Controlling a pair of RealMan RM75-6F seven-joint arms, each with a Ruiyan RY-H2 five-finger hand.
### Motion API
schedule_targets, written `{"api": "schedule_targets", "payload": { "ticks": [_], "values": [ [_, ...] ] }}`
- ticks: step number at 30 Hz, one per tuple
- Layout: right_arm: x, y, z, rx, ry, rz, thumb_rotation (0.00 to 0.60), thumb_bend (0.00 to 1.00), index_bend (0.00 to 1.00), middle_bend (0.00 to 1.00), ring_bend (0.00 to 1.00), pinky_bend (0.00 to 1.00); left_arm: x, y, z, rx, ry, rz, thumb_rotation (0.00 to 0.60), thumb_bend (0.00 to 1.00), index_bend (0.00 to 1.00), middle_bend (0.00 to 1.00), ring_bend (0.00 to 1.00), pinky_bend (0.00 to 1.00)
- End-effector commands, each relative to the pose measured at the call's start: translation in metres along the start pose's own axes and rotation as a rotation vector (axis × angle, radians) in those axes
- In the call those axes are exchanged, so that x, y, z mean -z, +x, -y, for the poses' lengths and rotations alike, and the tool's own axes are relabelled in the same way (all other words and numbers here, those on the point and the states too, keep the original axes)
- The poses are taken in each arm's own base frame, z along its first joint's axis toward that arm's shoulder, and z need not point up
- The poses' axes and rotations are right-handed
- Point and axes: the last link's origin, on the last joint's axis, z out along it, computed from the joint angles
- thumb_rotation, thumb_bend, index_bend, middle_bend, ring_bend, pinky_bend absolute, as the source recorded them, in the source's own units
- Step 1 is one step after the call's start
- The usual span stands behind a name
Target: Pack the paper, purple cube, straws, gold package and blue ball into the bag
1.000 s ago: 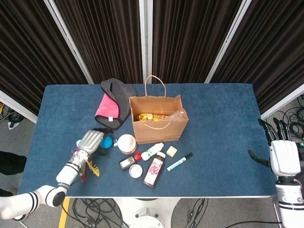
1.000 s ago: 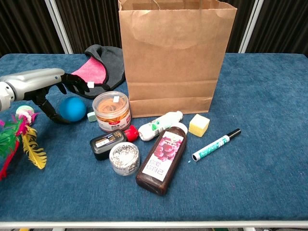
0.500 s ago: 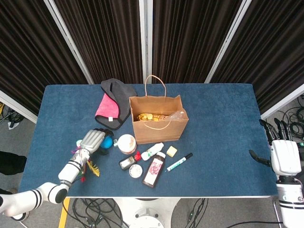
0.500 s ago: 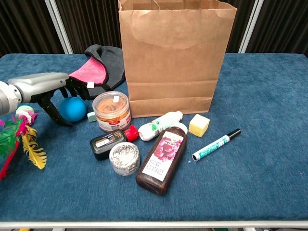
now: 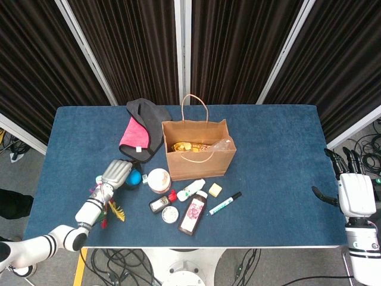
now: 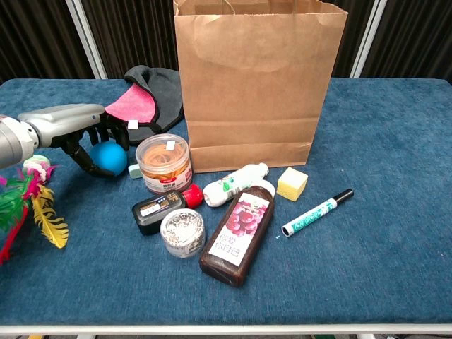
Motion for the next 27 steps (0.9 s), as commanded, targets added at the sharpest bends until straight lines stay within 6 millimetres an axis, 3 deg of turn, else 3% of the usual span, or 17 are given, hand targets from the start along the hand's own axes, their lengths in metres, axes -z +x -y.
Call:
{"api": "schedule_targets", "payload": {
  "ticks": [1,10,16,27],
  "values": [
    [0.000,0.000,-0.001,-0.001,-0.003,0.000,0.600,0.07,0.13,0.20,0.01,0.00,0.000,0.000,-0.001,0.001,-0.004,-0.003,0.600,0.26,0.49,0.49,0.48,0.42],
    [0.002,0.001,-0.002,-0.002,-0.002,-0.002,0.600,0.07,0.13,0.20,0.01,0.00,0.002,0.005,-0.001,-0.009,-0.010,-0.020,0.600,0.28,0.54,0.54,0.53,0.47],
    [0.002,0.003,-0.002,-0.010,0.003,-0.014,0.600,0.07,0.13,0.20,0.01,0.00,0.008,0.019,0.002,-0.010,-0.001,-0.053,0.600,0.28,0.55,0.55,0.54,0.48],
    [-0.001,0.012,-0.005,-0.051,-0.007,-0.049,0.600,0.07,0.13,0.20,0.01,0.00,0.024,0.079,0.011,-0.090,0.034,-0.157,0.600,0.28,0.55,0.56,0.55,0.49]
  ]
}}
